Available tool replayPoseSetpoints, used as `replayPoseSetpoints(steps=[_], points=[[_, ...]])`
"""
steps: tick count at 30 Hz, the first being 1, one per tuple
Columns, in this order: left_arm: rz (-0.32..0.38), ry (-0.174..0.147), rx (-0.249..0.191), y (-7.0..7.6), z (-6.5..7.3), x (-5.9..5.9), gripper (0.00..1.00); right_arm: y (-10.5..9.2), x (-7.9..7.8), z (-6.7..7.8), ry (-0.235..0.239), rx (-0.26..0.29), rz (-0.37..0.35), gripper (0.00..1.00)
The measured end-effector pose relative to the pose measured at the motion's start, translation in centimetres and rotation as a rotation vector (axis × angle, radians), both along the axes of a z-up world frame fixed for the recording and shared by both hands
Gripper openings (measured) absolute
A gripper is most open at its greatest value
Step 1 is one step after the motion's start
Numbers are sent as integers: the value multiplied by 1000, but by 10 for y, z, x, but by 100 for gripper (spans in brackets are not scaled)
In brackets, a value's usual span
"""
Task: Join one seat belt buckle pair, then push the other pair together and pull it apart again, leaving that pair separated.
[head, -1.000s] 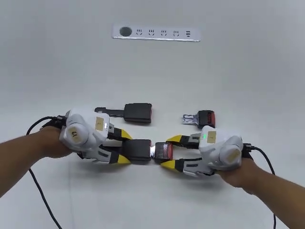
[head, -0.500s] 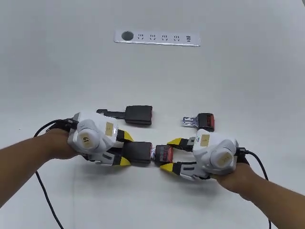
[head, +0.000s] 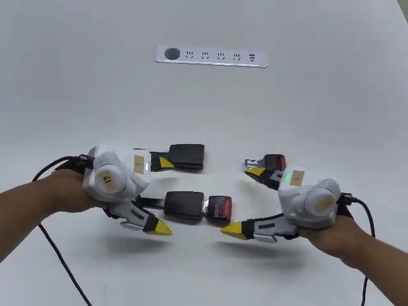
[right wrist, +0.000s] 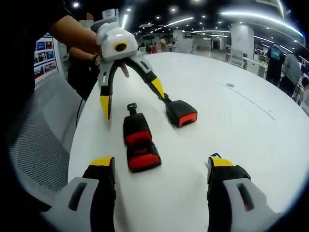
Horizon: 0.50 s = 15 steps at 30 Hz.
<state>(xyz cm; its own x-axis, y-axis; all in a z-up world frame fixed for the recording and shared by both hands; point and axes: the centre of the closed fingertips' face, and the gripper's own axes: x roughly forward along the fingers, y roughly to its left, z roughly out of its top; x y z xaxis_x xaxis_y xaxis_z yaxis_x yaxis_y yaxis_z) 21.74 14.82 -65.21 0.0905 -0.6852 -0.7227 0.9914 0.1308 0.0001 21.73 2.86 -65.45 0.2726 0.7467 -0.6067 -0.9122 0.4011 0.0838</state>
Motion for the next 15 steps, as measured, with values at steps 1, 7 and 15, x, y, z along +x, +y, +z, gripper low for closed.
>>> replayPoseSetpoints(steps=[1,7,15], points=[[4,-9,-4,1,4,4,81,-6,4,1,-5,-3,-2,79],[21,-47,-3,8,13,34,80,-34,29,7,-13,-18,-34,81],[19,-75,9,4,19,69,78,-61,54,6,-5,-59,-27,83]])
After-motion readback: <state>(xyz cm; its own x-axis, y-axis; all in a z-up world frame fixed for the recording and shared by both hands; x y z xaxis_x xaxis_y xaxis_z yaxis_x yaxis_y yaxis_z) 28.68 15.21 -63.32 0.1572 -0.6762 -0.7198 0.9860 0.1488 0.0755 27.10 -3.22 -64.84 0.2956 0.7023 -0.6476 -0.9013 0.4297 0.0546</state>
